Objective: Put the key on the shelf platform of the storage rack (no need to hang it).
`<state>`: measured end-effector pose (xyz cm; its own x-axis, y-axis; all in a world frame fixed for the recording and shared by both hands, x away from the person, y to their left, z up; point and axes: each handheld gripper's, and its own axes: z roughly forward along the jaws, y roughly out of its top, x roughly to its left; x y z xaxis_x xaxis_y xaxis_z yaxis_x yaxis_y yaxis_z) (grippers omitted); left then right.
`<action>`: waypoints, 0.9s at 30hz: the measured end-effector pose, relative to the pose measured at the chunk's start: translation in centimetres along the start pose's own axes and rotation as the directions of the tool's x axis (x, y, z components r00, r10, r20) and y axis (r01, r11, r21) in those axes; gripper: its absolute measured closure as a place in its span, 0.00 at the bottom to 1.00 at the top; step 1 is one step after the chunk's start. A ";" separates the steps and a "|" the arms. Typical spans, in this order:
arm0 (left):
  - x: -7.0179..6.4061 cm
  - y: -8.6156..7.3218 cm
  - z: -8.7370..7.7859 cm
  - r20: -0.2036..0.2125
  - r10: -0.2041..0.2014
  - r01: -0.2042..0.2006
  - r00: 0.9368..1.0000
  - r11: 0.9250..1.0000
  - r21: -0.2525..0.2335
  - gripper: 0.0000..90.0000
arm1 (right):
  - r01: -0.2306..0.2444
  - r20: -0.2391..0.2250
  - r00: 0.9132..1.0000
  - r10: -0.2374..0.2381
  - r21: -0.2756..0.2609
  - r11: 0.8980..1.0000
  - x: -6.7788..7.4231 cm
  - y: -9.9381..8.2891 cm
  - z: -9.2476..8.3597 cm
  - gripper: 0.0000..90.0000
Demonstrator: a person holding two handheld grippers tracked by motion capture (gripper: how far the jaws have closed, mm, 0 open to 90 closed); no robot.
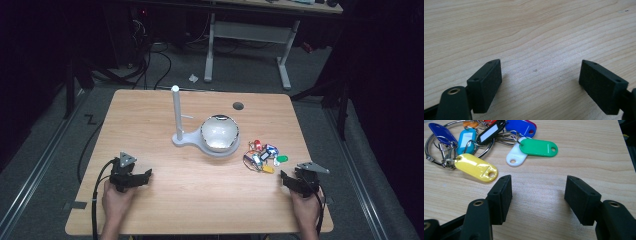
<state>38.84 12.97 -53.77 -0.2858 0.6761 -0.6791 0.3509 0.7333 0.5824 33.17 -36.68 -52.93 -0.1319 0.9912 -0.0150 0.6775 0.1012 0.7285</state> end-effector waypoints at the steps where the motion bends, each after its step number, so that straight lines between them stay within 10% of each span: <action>1: 0.0 0.0 0.0 -0.001 -0.002 0.002 1.000 1.000 0.000 0.21 | 0.000 0.000 1.000 0.000 0.000 1.000 0.0 0.0 0.0 0.43; 27: 0.0 0.0 0.0 0.000 -0.002 0.002 1.000 1.000 0.001 0.21 | 0.008 -0.004 1.000 -0.008 -0.002 1.000 0.0 0.0 0.0 0.42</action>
<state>38.84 12.98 -53.75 -0.2861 0.6748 -0.6803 0.3516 0.7344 0.5805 33.21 -36.71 -52.94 -0.1405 0.9899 -0.0177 0.6751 0.1089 0.7296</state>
